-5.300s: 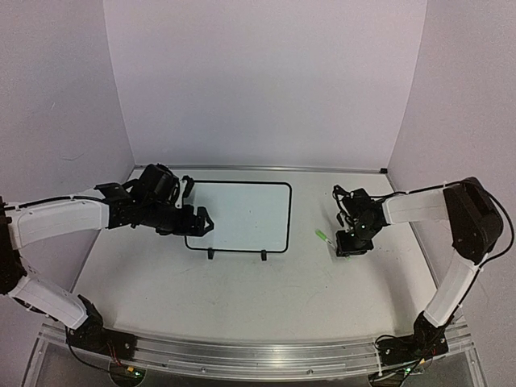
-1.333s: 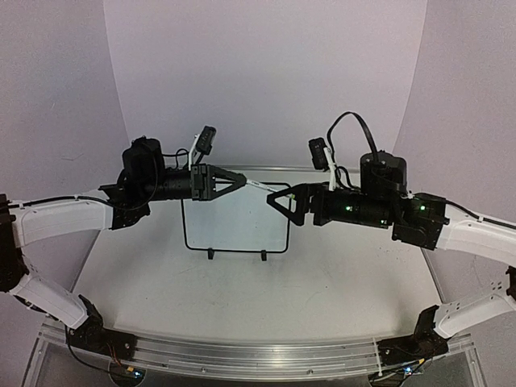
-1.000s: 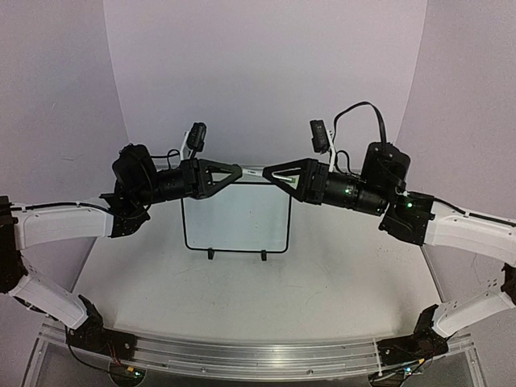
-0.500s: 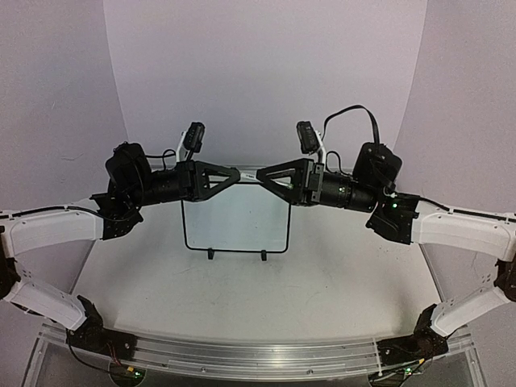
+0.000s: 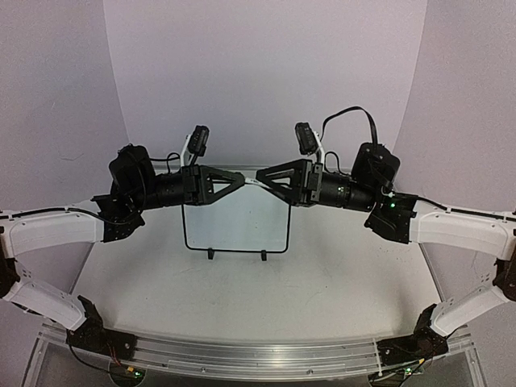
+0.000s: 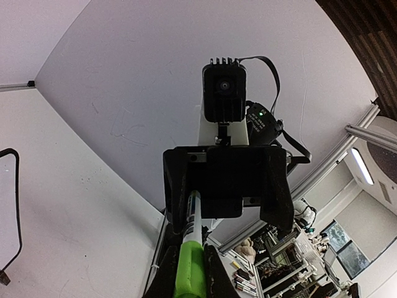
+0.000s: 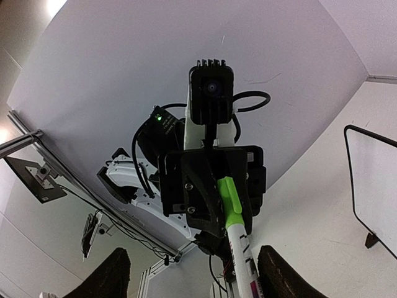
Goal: Write a sentence on the whiteboard
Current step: Open the pen cap from the whiteboard marker.
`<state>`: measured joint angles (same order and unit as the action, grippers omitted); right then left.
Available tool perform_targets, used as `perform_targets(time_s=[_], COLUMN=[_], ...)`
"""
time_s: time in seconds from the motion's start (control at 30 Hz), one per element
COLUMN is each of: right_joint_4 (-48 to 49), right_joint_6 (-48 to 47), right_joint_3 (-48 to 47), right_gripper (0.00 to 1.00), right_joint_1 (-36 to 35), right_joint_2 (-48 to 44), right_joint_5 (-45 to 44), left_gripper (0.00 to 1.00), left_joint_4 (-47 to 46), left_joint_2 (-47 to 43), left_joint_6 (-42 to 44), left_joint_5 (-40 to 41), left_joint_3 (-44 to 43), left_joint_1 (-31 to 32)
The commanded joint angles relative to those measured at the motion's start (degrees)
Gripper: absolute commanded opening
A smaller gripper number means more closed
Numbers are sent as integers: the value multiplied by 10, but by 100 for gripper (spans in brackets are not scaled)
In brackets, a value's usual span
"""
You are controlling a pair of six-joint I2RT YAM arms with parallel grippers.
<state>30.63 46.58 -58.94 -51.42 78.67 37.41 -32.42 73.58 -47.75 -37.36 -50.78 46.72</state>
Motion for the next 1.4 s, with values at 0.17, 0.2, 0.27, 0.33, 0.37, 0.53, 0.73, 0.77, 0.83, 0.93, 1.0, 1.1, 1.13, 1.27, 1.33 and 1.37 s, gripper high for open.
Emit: perform_targets(time_s=[0.17, 0.2, 0.27, 0.33, 0.37, 0.53, 0.73, 0.77, 0.83, 0.93, 1.0, 1.1, 1.13, 1.27, 1.33, 1.37], right_joint_4=[41, 41, 40, 39, 38, 19, 11, 10, 9, 8, 9, 10, 11, 13, 14, 14], right_joint_6=[4, 5, 6, 8, 8, 3, 1, 1, 2, 2, -1, -1, 0, 9, 13, 14], right_joint_3=[-15, -15, -13, -11, -11, -10, -7, -6, -3, 3, 9, 19, 25, 48, 57, 60], right_gripper=[45, 43, 34, 29, 26, 18, 6, 3, 0, 0, 0, 0, 0, 0, 0, 0], right_joint_1=[-3, -3, -3, -3, -3, -3, -3, -3, -3, -3, -2, 9, 16, 56, 73, 80], right_joint_2=[5, 6, 6, 6, 6, 6, 3, 3, 2, -4, -11, -25, -31, -50, -58, -62], right_joint_5=[6, 5, 2, -3, -5, -14, -19, -19, -22, -28, -34, -29, -26, 2, 25, 32], left_gripper=[0, 0, 0, 0, 0, 0, 0, 0, 0, 0, 0, 0, 0, 0, 0, 0], left_joint_4=[14, 16, 19, 20, 20, 29, 38, 38, 38, 34, 36, 46, 46, 64, 90, 98], left_joint_2=[0, 0, 0, -1, -2, -3, -3, -2, -1, -2, -7, -26, -34, -62, -70, -74], left_joint_6=[14, 14, 14, 14, 15, 17, 17, 17, 16, 12, 14, 15, 12, 9, 15, 17], left_joint_5=[14, 13, 12, 12, 12, 10, 11, 11, 12, 13, 18, 28, 28, 35, 35, 35], left_joint_3=[-15, -15, -16, -16, -17, -22, -25, -25, -26, -25, -22, -16, -14, -4, -6, -6], left_joint_1=[0, 0, 0, 0, 0, 0, 0, 0, 0, 0, 0, -10, -16, -40, -49, -54])
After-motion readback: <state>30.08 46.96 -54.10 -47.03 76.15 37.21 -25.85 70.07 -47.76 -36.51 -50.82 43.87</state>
